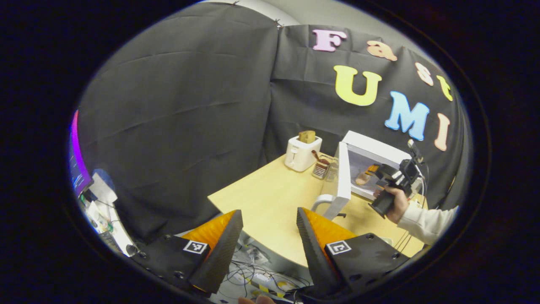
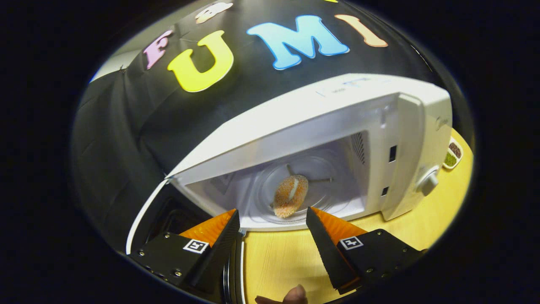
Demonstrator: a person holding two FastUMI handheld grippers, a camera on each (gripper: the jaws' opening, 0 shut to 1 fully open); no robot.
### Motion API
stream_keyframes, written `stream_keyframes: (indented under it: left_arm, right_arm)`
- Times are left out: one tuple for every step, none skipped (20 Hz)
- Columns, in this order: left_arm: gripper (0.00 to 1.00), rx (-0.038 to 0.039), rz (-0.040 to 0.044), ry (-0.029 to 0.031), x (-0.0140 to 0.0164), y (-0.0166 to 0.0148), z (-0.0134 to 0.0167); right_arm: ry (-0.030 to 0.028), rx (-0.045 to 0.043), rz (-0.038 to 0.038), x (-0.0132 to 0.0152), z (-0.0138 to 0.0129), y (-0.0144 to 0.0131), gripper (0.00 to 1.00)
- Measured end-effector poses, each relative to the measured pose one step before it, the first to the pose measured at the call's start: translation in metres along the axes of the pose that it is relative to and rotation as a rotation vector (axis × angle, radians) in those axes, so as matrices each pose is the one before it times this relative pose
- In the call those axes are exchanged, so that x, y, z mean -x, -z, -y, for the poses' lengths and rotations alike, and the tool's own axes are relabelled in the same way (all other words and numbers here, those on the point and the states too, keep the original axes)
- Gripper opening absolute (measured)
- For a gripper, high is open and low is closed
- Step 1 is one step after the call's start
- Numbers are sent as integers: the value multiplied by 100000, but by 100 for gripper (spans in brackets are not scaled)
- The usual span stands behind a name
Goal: Open the microwave oven with the left hand, put the food in, and close the microwave oven.
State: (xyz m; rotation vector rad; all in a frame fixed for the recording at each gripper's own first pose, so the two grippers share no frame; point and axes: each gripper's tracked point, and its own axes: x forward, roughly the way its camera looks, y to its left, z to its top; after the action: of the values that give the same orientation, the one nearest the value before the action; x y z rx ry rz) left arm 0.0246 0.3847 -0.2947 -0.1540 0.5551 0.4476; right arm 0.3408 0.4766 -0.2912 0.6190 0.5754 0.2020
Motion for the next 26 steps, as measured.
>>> stream_keyframes:
  left_arm:
    - [82, -3020, 709, 2708, -1654, -37, 24]
    - [87, -3569, 505, 2697, -1741, 150, -61]
    - [87, -3051, -693, 3890, -1600, 140, 164]
    - [92, -3562, -565, 3454, -1397, 298, 277]
    - [87, -3849, 17, 2443, -1184, 27, 60]
    - [87, -3776, 891, 2558, -1117, -78, -285]
    - [87, -2174, 277, 3285, -954, 273, 153]
    - [87, -787, 68, 3564, -779, 291, 484]
    - [87, -242, 377, 3604, -855, 222, 365]
    - [87, -210, -142, 3253, -936, 443, 202]
    - [84, -401, 104, 2756, -1113, 307, 90]
    - [87, -299, 8, 2164, -1062, 120, 193]
    - [87, 97, 82, 1857, -1094, -69, 121]
    - [87, 662, -300, 2157, -1038, 81, 332]
    - [88, 714, -320, 2079, -857, -64, 606]
    - [88, -461, -22, -87, -633, -174, 473]
    - [88, -1849, 21, 1228, -761, -177, 342]
    - [88, -923, 126, 1953, -396, -238, 1165]
    - [88, -83, 30, 2571, -649, -166, 1443]
    - [88, -871, -94, 3081, -506, 8, 1511]
    - [88, -1369, -183, 2312, -605, -131, 1578]
    - [88, -1861, -36, 1929, -559, -232, 1343]
    - [88, -1946, -47, 2387, -957, -299, 1442]
    - [88, -1483, -311, 2362, -695, -204, 1407]
    - [88, -1268, -668, 2380, -1153, -338, 1541]
    - [88, -1582, -493, 1942, -1062, -458, 1400]
  right_arm:
    - [-2894, 2727, -735, 2143, -546, 5, 97]
    - [-2147, 3152, -878, 2245, -580, 113, 97]
    - [-805, 3334, -790, 2269, -260, 129, 97]
    - [635, 3066, 171, 2486, 19, 119, 97]
    - [1215, 1958, 1401, 2245, 64, -14, 97]
    - [820, 445, 1116, 2147, -145, 243, 97]
    - [272, -446, -563, 2108, -164, 363, 97]
    - [363, -526, -1278, 2157, -72, 809, 96]
    - [475, -29, -856, 1936, 89, 392, 97]
    - [1258, -412, 48, 2011, 334, 312, 97]
    - [88, -1495, -487, 1938, 98, 311, 97]
    - [473, -1464, -1061, 1749, 32, 764, 97]
    - [1832, 327, -189, 1725, 518, 332, 97]
    - [2497, 2272, 144, 1388, 805, 169, 96]
    - [2079, 3373, -317, 1115, 664, 198, 97]
    - [962, 3229, -1054, 1130, 222, 419, 97]
    - [730, 2471, -199, 927, 241, 85, 97]
    - [1137, 1530, 780, 628, 377, -321, 96]
    - [1227, -29, 952, 484, 471, -361, 97]
    - [383, -858, 284, 346, 188, -92, 96]
    - [300, -841, -141, 257, 287, -216, 97]
    - [816, -465, 603, 285, 496, -317, 97]
    - [851, -39, 772, 187, 648, -428, 97]
    - [1260, 111, 656, 90, 848, -174, 97]
    - [1027, 173, 124, -26, 889, -57, 97]
    - [1198, 292, -664, -69, 974, 348, 96]
